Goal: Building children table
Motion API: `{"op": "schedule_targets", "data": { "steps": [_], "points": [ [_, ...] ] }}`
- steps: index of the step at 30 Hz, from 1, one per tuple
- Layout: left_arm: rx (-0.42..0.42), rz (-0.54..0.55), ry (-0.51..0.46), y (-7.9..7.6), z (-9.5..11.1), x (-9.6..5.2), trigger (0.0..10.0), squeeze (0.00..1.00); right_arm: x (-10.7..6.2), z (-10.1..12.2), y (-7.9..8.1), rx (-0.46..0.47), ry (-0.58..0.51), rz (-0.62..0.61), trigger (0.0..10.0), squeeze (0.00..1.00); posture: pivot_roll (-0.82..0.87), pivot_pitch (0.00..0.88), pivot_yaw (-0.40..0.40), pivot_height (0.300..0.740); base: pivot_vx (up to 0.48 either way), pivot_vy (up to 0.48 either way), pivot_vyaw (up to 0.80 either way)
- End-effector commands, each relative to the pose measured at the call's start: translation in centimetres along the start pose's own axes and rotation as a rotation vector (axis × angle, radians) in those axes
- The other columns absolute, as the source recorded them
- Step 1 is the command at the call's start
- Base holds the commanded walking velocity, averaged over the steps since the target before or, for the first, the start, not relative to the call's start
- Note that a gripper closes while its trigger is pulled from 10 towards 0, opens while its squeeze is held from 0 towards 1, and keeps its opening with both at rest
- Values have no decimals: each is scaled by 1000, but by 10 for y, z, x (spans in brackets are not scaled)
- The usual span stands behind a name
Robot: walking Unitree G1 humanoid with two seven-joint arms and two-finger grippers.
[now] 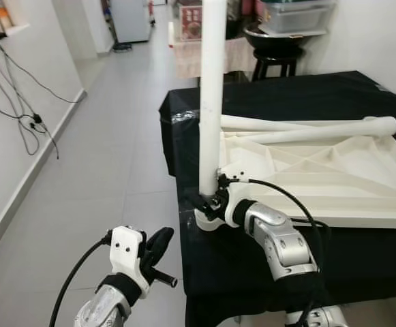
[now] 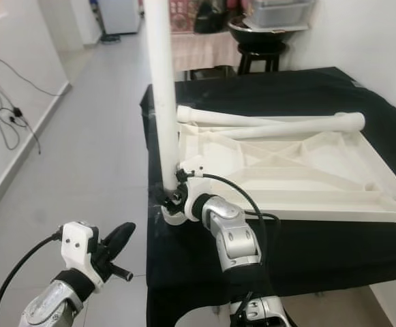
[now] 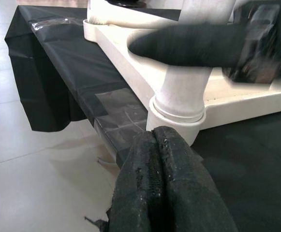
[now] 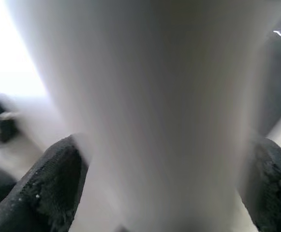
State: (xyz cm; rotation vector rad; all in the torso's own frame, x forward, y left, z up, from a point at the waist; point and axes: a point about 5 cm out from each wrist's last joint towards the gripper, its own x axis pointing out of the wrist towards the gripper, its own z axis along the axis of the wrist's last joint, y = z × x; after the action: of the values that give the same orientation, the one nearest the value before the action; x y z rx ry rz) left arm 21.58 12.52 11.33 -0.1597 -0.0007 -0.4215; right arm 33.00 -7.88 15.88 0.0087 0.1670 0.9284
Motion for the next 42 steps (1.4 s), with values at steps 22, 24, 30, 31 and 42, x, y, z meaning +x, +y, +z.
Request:
{"op": "schedule_targets", "data": {
  "steps": [22,24,30,31,42],
  "points": [
    [-5,6,25,-2,-6,-1,10000,0,17,-1,-24,-24,75,328,0,0,33,24,26,740,0,0,0],
    [-7,5,24,-2,-5,-1,10000,0,12,-5,-26,-28,60,296,0,0,33,30,26,740,0,0,0],
    [-5,7,21,-2,-4,-3,10000,0,15,-20,-30,-32,75,-166,0,0,27,41,21,740,0,0,0],
    [-5,7,21,-2,-4,-3,10000,0,15,-20,-30,-32,75,-166,0,0,27,41,21,740,0,0,0],
    [1,5,21,2,-3,-1,10000,0,3,-43,2,17,103,-433,0,0,1,40,28,740,0,0,0]
  ]
}}
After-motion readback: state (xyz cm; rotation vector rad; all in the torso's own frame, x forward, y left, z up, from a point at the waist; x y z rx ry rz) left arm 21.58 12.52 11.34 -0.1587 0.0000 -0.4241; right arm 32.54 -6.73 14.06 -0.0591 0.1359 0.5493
